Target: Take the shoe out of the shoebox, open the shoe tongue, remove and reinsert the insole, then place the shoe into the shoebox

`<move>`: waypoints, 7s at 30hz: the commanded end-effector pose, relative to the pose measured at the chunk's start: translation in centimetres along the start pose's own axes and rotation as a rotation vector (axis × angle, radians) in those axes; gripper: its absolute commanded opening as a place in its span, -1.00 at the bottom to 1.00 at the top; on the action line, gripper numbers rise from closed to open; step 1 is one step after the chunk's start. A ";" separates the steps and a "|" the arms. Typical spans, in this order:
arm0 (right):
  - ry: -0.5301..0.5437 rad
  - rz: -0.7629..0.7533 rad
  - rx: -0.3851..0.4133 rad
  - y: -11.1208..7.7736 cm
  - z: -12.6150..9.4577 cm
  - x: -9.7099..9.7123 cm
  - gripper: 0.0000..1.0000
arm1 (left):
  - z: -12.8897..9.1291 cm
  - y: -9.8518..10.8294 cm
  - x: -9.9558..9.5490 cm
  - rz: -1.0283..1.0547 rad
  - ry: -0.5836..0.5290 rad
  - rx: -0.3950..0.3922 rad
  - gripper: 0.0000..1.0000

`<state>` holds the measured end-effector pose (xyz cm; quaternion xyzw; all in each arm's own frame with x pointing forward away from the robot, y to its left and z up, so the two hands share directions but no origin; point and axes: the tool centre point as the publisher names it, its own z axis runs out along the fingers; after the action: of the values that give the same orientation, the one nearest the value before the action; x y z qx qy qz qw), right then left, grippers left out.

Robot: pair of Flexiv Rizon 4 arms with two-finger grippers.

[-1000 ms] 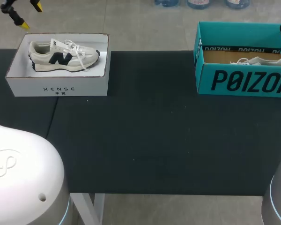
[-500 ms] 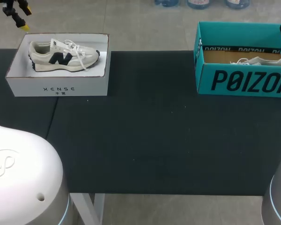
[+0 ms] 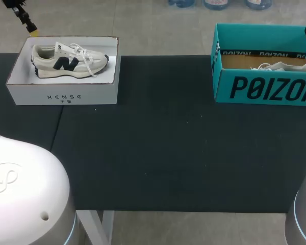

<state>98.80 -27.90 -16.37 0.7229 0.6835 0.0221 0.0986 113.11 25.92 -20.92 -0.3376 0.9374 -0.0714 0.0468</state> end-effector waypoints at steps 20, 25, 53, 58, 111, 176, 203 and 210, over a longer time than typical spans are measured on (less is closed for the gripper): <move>0.001 0.001 0.000 0.0 0.0 0.0 1.00 | 4.9 0.0 -1.3 -0.946 -0.156 -0.062 1.00; 0.001 0.001 0.000 0.0 0.0 0.0 1.00 | 4.9 0.0 -1.3 -0.946 -0.156 -0.062 1.00; 0.001 0.001 0.000 0.0 0.0 0.0 1.00 | 8.9 1.6 -7.1 -0.817 -0.148 -0.135 0.43; 0.001 0.001 0.000 0.0 0.0 0.0 1.00 | 9.3 0.9 -7.3 -0.844 -0.086 -0.120 0.55; 0.001 0.001 0.000 0.0 0.0 0.0 1.00 | 17.7 2.7 -8.1 -0.800 0.015 -0.193 -0.11; 0.001 0.001 0.000 0.0 0.0 0.0 1.00 | -1.5 -3.8 8.4 -0.930 -0.380 -0.013 -1.00; 0.001 0.001 0.000 0.0 0.0 0.0 1.00 | -1.2 -5.0 13.5 -0.931 -0.340 -0.109 -1.00; 0.001 0.001 0.000 0.0 0.0 0.0 1.00 | -0.8 -5.3 18.2 -0.958 -0.342 -0.120 -1.00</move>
<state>98.81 -27.90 -16.38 0.7230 0.6834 0.0221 0.0985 103.69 11.32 -20.14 -0.7372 0.6625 0.0279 0.1294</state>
